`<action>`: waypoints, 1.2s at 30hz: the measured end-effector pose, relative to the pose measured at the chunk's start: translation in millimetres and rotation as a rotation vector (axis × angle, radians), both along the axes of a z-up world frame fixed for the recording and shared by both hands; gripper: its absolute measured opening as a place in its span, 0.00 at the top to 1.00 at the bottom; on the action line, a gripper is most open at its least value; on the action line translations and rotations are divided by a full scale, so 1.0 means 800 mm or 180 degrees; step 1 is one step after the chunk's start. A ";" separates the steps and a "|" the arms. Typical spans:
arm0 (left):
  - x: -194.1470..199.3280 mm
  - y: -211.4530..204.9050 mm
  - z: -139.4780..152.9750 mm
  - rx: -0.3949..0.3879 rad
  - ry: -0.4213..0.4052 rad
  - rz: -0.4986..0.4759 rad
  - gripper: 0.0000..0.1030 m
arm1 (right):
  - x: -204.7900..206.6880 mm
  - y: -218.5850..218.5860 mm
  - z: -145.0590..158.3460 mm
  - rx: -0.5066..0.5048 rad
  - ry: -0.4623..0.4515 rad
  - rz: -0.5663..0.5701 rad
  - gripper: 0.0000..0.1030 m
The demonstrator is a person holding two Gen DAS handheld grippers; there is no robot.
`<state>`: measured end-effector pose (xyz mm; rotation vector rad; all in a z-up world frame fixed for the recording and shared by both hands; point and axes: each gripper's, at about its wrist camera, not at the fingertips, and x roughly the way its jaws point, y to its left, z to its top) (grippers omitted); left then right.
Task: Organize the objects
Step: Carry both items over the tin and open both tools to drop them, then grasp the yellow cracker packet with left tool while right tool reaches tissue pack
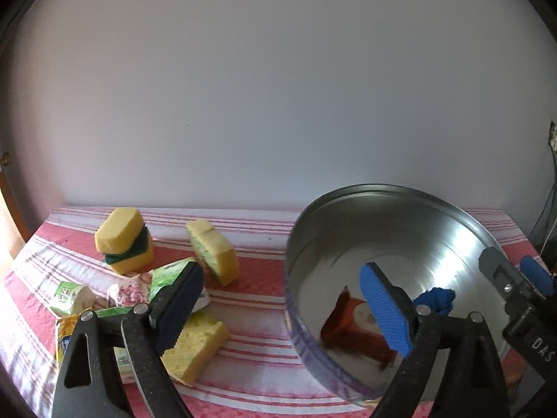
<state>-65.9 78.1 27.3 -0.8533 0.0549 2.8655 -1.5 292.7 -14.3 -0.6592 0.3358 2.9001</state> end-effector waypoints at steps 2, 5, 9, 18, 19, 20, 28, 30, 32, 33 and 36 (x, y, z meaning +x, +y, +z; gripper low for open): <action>0.000 -0.004 -0.001 0.0007 -0.0006 0.0021 0.10 | 0.002 -0.003 0.000 0.0025 0.0023 0.0009 0.01; 0.001 -0.013 -0.006 -0.0047 0.0030 0.0053 0.10 | 0.000 -0.006 -0.002 0.0068 0.0049 0.0011 0.01; 0.005 -0.020 -0.007 -0.0098 0.0072 0.0072 0.10 | 0.001 -0.010 -0.002 0.0117 0.0127 0.0020 0.01; 0.015 -0.052 -0.014 -0.0178 0.0066 0.0242 0.10 | 0.006 -0.029 -0.002 0.0270 0.0258 0.0064 0.01; 0.016 -0.056 -0.014 -0.0177 0.0067 0.0258 0.10 | 0.009 -0.031 -0.001 0.0295 0.0281 0.0062 0.01; 0.018 -0.061 -0.015 -0.0178 0.0072 0.0275 0.10 | 0.011 -0.034 0.000 0.0324 0.0311 0.0061 0.01; 0.027 -0.109 -0.027 -0.0292 0.0064 0.0443 0.10 | 0.027 -0.059 0.005 0.0387 0.0444 0.0101 0.01; 0.029 -0.128 -0.030 -0.0281 0.0048 0.0498 0.10 | 0.030 -0.070 0.005 0.0389 0.0452 0.0140 0.01; 0.033 -0.146 -0.032 -0.0284 0.0039 0.0547 0.10 | 0.031 -0.081 0.004 0.0403 0.0440 0.0197 0.01; 0.034 -0.152 -0.032 -0.0290 0.0035 0.0568 0.10 | 0.032 -0.088 0.004 0.0434 0.0432 0.0230 0.01; 0.034 -0.180 -0.037 -0.0275 -0.0011 0.0688 0.10 | 0.036 -0.106 0.003 0.0507 0.0421 0.0302 0.01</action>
